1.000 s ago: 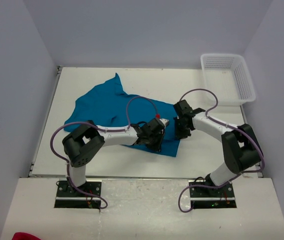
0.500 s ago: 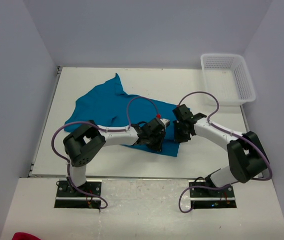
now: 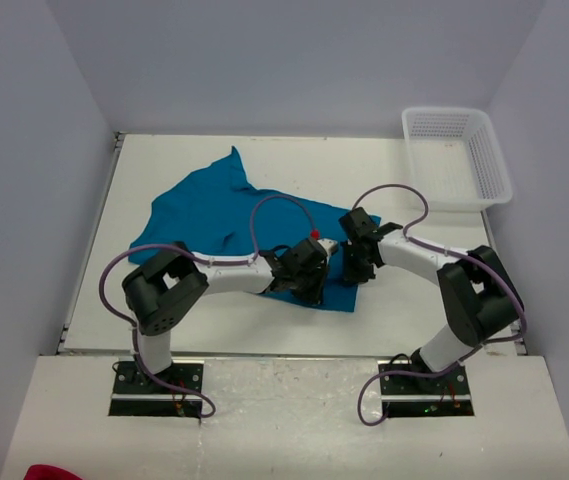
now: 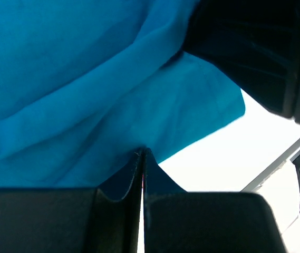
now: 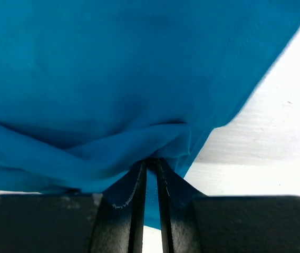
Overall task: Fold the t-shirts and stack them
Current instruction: Fold the flattened tshirt in 1/3 of the way
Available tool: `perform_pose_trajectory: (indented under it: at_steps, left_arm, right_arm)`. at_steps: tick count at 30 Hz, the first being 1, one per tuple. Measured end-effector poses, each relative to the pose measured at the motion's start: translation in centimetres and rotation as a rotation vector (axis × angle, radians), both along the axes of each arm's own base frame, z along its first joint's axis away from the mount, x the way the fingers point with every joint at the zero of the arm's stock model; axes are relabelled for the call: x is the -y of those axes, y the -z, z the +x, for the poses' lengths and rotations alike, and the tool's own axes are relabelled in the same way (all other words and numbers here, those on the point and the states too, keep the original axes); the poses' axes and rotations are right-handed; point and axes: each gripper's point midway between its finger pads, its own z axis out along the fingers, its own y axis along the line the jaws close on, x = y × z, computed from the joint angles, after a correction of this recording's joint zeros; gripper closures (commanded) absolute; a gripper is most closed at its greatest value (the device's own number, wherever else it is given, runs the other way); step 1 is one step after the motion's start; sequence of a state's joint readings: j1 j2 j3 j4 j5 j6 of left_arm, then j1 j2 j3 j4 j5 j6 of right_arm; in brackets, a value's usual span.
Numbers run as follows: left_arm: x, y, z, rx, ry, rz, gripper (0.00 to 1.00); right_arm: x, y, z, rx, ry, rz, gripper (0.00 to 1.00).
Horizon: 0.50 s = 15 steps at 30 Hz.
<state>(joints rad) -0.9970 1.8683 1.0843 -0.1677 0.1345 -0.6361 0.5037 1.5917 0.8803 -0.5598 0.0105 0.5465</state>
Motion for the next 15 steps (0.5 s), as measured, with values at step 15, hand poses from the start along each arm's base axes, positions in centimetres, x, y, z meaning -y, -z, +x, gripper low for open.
perform_pose_trajectory:
  at_steps: [15]
  left_arm:
    - [-0.7,0.1,-0.7,0.006,0.000,-0.036,1.00]
  right_arm:
    - [-1.5,-0.4,5.2,0.022,0.031,-0.063,0.82]
